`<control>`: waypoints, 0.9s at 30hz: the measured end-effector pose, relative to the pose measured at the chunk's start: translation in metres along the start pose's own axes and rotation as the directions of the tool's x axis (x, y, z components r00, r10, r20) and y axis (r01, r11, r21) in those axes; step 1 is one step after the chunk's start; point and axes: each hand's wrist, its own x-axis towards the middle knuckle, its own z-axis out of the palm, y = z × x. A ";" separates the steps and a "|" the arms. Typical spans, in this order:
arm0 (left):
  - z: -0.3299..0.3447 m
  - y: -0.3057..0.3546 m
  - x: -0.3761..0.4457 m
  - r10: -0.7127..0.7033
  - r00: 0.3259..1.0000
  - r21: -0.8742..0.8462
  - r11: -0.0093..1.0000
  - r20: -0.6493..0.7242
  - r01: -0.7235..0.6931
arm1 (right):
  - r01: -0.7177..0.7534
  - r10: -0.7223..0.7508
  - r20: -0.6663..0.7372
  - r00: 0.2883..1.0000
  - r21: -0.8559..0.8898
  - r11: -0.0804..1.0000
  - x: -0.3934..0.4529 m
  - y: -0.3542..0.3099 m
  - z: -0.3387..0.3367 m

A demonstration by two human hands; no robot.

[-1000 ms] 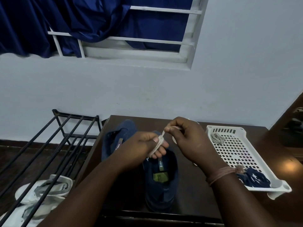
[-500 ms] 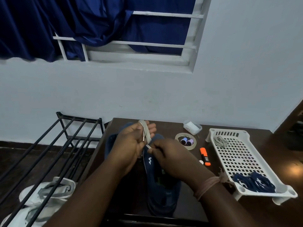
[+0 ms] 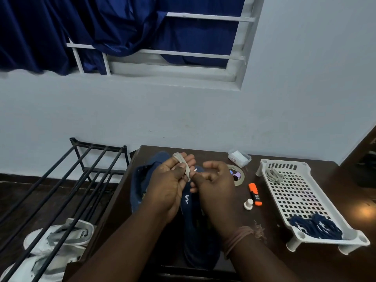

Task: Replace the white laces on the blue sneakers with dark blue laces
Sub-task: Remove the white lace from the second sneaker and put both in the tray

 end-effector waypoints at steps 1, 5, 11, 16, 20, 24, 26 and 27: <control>0.001 -0.002 -0.001 0.000 1.000 0.001 1.000 -0.010 0.000 | 0.008 -0.007 -0.046 0.999 0.009 1.000 -0.001 0.002 0.001; 0.006 -0.009 -0.009 0.027 1.000 0.024 0.999 -0.013 -0.027 | 0.120 -0.129 -0.063 0.990 -0.130 0.984 -0.002 0.003 -0.001; 0.011 -0.015 -0.014 0.057 0.997 0.095 0.994 -0.057 -0.052 | 0.406 -0.418 0.077 0.905 -0.451 0.795 -0.010 0.015 0.010; 0.011 -0.014 -0.017 0.057 0.995 0.097 0.994 -0.078 -0.050 | 0.396 -0.396 0.098 0.913 -0.441 0.805 -0.009 0.008 0.006; 0.013 -0.015 -0.021 0.093 0.995 0.202 0.974 0.032 -0.098 | 0.318 -0.317 0.070 0.946 -0.397 0.861 -0.006 0.003 0.001; 0.014 -0.013 -0.022 0.106 0.992 0.242 0.963 0.076 -0.121 | 0.346 -0.321 0.132 0.938 -0.423 0.837 0.002 0.006 -0.001; 0.014 -0.016 -0.021 0.115 0.990 0.262 0.956 0.079 -0.132 | 0.382 -0.345 0.165 0.924 -0.433 0.816 0.002 0.006 -0.003; 0.015 -0.016 -0.022 0.105 0.991 0.265 0.956 0.081 -0.122 | 0.402 -0.358 0.184 0.915 -0.431 0.807 0.003 0.006 -0.004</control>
